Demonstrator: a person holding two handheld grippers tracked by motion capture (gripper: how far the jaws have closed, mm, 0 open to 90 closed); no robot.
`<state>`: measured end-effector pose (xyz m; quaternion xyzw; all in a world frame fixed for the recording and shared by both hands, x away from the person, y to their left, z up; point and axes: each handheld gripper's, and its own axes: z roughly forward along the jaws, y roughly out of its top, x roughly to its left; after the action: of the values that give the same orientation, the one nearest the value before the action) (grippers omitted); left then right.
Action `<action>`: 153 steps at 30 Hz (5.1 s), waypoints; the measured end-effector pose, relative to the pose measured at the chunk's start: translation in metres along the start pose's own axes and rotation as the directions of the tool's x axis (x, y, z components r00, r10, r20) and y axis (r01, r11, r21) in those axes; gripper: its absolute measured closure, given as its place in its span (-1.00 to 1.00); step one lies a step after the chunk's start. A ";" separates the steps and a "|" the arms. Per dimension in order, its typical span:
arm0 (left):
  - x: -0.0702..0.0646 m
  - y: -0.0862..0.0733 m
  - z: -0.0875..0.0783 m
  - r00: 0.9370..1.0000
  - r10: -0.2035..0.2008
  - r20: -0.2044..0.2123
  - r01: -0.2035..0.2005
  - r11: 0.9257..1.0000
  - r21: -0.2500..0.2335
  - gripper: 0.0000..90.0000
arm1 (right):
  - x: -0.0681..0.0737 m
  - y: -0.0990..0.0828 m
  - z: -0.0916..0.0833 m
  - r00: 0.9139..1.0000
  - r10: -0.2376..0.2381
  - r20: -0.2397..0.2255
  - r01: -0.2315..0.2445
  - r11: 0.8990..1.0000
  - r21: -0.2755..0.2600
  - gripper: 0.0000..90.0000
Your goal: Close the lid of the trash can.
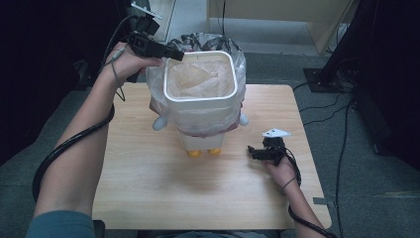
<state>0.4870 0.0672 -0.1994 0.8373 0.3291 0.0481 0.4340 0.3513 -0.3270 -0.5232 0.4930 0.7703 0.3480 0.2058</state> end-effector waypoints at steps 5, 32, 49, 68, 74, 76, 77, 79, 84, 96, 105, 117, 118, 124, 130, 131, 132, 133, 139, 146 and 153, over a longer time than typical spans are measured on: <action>-0.001 0.000 0.002 1.000 0.021 -0.007 -0.021 0.999 0.028 0.60 | 0.000 0.000 0.000 1.000 0.000 0.000 0.000 1.000 0.000 -0.67; -0.001 -0.003 0.004 0.999 0.043 0.005 -0.043 0.999 0.018 0.57 | 0.000 0.000 0.000 1.000 0.000 0.001 0.000 1.000 0.000 -0.67; -0.003 0.001 -0.004 0.999 0.031 0.010 -0.031 0.999 0.035 0.26 | 0.000 0.000 0.000 1.000 0.000 0.001 0.000 1.000 0.000 -0.67; -0.004 0.003 -0.019 1.000 0.012 0.005 -0.012 0.999 0.032 -0.09 | 0.000 0.000 0.000 1.000 0.000 0.001 0.000 1.000 0.000 -0.67; -0.006 0.002 -0.024 1.000 0.013 0.011 -0.014 0.999 0.049 -0.10 | 0.000 0.000 0.000 1.000 -0.001 0.000 0.001 1.000 0.000 -0.67; -0.007 0.001 -0.027 1.000 0.015 0.016 -0.016 0.999 0.051 -0.10 | 0.000 0.000 0.000 1.000 0.000 0.000 0.000 1.000 0.000 -0.67; -0.007 0.001 -0.027 1.000 0.015 0.016 -0.016 0.999 0.051 -0.11 | 0.000 0.000 0.000 1.000 0.000 0.000 0.000 1.000 0.000 -0.67; -0.007 0.000 -0.028 1.000 0.011 0.015 -0.012 0.998 0.055 -0.11 | 0.000 0.000 0.000 1.000 0.000 0.000 0.000 1.000 0.000 -0.67; -0.005 -0.003 -0.032 1.000 0.000 0.019 -0.001 0.999 0.053 -0.13 | 0.000 0.000 0.000 1.000 0.000 0.000 0.000 1.000 0.000 -0.67; 0.000 -0.013 -0.042 1.000 -0.012 0.004 0.011 0.999 0.046 -0.17 | 0.000 0.000 0.000 1.000 -0.001 0.000 0.001 1.000 0.000 -0.67; 0.004 -0.018 -0.051 1.000 -0.023 0.000 0.023 0.999 0.032 -0.17 | 0.000 0.000 0.000 1.000 0.000 0.000 0.000 1.000 0.000 -0.67; 0.011 -0.028 -0.062 0.999 -0.028 -0.015 0.029 1.000 0.012 -0.18 | 0.000 0.000 0.000 1.000 0.000 0.000 0.000 1.000 0.000 -0.67; 0.012 -0.029 -0.063 0.999 -0.028 -0.018 0.028 1.000 0.012 -0.19 | 0.000 0.000 0.000 1.000 -0.001 0.000 0.001 1.000 0.000 -0.67; 0.016 -0.035 -0.069 0.999 -0.032 -0.029 0.033 0.999 0.001 -0.21 | 0.000 0.000 0.000 1.000 0.000 0.000 0.000 1.000 0.000 -0.67; 0.021 -0.044 -0.070 0.999 -0.027 -0.047 0.026 1.000 -0.009 -0.23 | 0.000 0.000 0.000 1.000 0.000 0.000 0.000 1.000 0.001 -0.67; 0.022 -0.045 -0.070 0.998 -0.030 -0.050 0.029 1.000 -0.007 -0.23 | 0.000 0.000 0.000 1.000 0.000 0.000 0.000 1.000 0.001 -0.67; 0.023 -0.046 -0.070 0.998 -0.034 -0.054 0.033 0.999 -0.007 -0.23 | 0.000 0.000 0.000 1.000 0.000 0.000 0.000 1.000 0.000 -0.67; 0.024 -0.048 -0.071 0.998 -0.034 -0.058 0.034 0.999 -0.008 -0.23 | 0.000 0.000 0.000 1.000 0.000 0.000 0.000 1.000 0.000 -0.67; 0.029 -0.055 -0.073 0.997 -0.037 -0.068 0.036 0.999 -0.017 -0.23 | 0.000 0.000 0.000 1.000 0.000 0.000 0.000 1.000 0.001 -0.67; 0.036 -0.067 -0.075 0.996 -0.055 -0.076 0.054 0.998 -0.020 -0.23 | 0.000 0.000 0.000 1.000 0.000 0.000 0.000 1.000 0.000 -0.67; 0.041 -0.081 -0.074 0.995 -0.036 -0.094 0.032 0.999 -0.044 -0.23 | 0.000 0.000 0.000 1.000 0.000 0.000 0.000 1.000 0.000 -0.67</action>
<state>0.4502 0.1760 -0.2232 0.8191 0.3624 0.0873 0.4361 0.3514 -0.3272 -0.5231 0.4930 0.7705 0.3479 0.2055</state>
